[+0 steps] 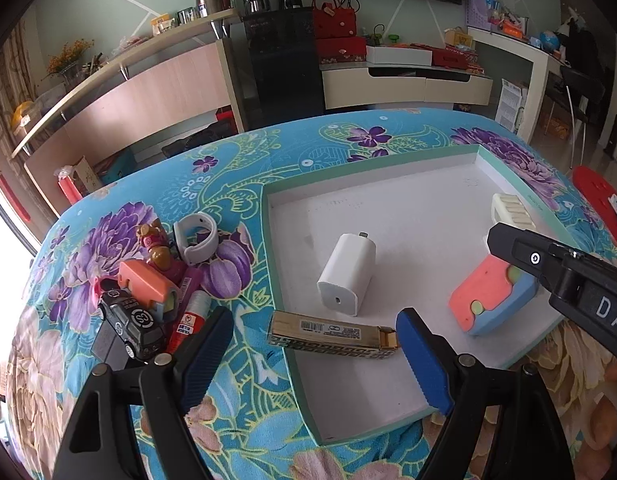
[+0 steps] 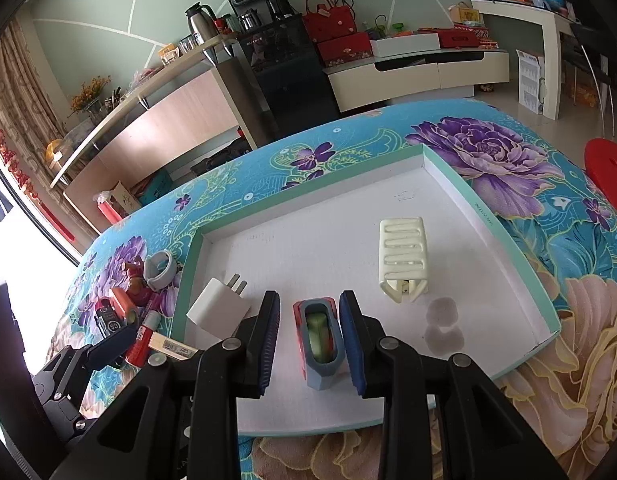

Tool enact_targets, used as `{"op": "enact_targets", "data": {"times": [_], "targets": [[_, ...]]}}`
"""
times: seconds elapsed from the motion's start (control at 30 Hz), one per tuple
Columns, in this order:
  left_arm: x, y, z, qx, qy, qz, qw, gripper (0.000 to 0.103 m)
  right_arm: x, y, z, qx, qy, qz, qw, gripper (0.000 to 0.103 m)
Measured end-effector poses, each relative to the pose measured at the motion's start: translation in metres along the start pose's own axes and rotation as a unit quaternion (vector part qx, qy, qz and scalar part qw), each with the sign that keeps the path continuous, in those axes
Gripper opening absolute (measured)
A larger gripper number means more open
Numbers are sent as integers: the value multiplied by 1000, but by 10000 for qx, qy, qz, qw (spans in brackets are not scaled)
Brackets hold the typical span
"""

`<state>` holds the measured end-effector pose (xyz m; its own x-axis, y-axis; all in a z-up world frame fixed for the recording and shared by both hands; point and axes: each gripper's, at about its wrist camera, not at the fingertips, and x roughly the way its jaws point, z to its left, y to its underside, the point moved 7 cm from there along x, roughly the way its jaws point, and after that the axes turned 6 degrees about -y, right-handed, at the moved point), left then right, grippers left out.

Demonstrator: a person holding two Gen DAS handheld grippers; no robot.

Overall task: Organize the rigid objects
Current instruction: 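Lower the harmonica box and open the left tool while the right tool lowers the toy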

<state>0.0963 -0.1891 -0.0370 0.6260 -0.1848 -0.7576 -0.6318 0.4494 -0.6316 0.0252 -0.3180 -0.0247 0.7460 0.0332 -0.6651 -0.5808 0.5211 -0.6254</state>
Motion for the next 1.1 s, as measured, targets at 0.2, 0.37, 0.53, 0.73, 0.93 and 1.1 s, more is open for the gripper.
{"op": "enact_targets", "data": {"times": [0.2,0.37,0.53,0.73,0.93,1.1], "targets": [[-8,-4,14,-144,-77,-96,9998,86,-6,-4,0,53,-51,-143,9999,32],[-10,-5,27,-315,-162,-134,9993,86,-7,-3,-1,52,-58,-135,9999,32],[-10,-6,46,-647,-316,-166,9973,86,-3,-2,1,2,-55,-58,10000,32],[-5,-1,70,-986,-563,-93,9935,86,2,0,2,-61,2,0,10000,33],[-3,1,85,-1207,-719,-86,9900,86,6,1,9,-159,-11,29,9999,46],[-3,2,93,-1310,-760,-154,9883,88,6,1,11,-202,-30,4,9998,59]]}}
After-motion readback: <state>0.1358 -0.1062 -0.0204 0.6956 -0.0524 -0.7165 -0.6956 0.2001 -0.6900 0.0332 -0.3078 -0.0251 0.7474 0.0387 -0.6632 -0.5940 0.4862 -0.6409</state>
